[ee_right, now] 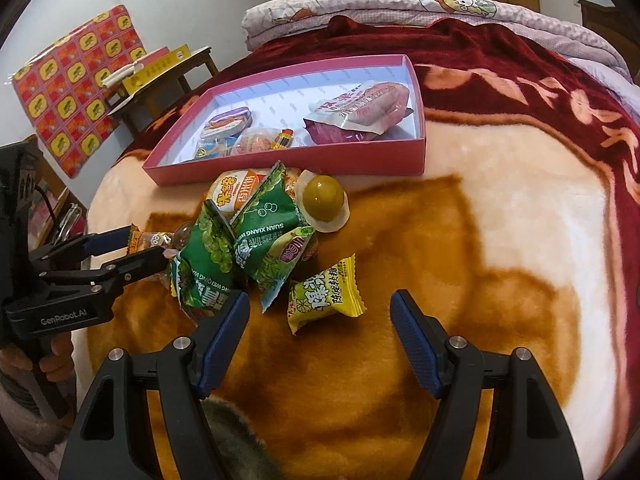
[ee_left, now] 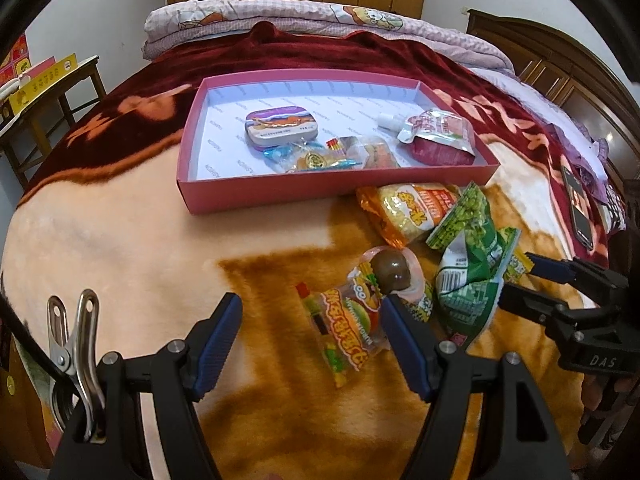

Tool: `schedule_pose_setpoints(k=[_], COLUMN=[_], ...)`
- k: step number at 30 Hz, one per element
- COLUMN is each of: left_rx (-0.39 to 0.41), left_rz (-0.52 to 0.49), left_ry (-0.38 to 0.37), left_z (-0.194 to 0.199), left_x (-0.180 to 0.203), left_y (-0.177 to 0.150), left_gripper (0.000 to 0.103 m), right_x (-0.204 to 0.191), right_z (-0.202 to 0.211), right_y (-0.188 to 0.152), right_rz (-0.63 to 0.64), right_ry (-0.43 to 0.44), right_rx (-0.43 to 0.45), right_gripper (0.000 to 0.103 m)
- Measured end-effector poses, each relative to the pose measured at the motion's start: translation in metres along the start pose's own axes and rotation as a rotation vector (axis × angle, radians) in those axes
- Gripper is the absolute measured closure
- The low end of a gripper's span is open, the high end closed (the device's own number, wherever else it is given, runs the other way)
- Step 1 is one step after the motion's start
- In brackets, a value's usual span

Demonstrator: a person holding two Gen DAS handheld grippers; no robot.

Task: Organize snacks
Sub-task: 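Close the left tool on the striped candy stick while the right tool grasps the yellow candy packet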

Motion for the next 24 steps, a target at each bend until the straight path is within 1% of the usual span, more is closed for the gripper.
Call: schedule_pose_setpoints(k=[4, 7, 10, 13, 16, 18, 19, 20, 24], left_rx=[0.003, 0.007, 0.017, 0.027, 0.031, 0.032, 0.031, 0.031, 0.039], left_rz=[0.001, 0.004, -0.002, -0.009, -0.011, -0.011, -0.011, -0.012, -0.023], left_ry=[-0.001, -0.009, -0.02, -0.03, -0.046, -0.063, -0.074, -0.079, -0.07], left_z=[0.0, -0.001, 0.0, 0.001, 0.002, 0.003, 0.004, 0.004, 0.007], left_x=[-0.001, 0.0, 0.001, 0.003, 0.005, 0.006, 0.006, 0.007, 0.009], left_y=[-0.002, -0.003, -0.004, -0.005, -0.005, -0.005, -0.005, -0.005, -0.004], left_gripper=[0.028, 0.031, 0.036, 0.043, 0.051, 0.06, 0.062, 0.064, 0.066], right_x=[0.0, 0.001, 0.0, -0.007, -0.01, -0.01, -0.01, -0.01, -0.006], right_z=[0.0, 0.0, 0.001, -0.001, -0.003, -0.003, -0.002, -0.002, -0.001], right_y=[-0.002, -0.003, -0.005, -0.006, -0.008, -0.008, -0.008, -0.008, -0.008], right_rz=[-0.003, -0.014, -0.008, 0.021, 0.047, 0.054, 0.054, 0.053, 0.033], right_ry=[-0.002, -0.001, -0.013, -0.043, -0.065, -0.07, -0.069, -0.066, -0.051], right_rx=[0.011, 0.022, 0.031, 0.033, 0.037, 0.041, 0.043, 0.043, 0.049], right_gripper=[0.028, 0.028, 0.028, 0.028, 0.028, 0.028, 0.028, 0.028, 0.029])
Point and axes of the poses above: each gripper's, at about its wrist camera, not at the fingertips, and z roughly against the way its jaws point, x to its right, y to its top, the point moved 2 cm from there along -z, roughly the way its jaws point, and after that the axes turned 2 degrees about y, right-handed, at the moved point
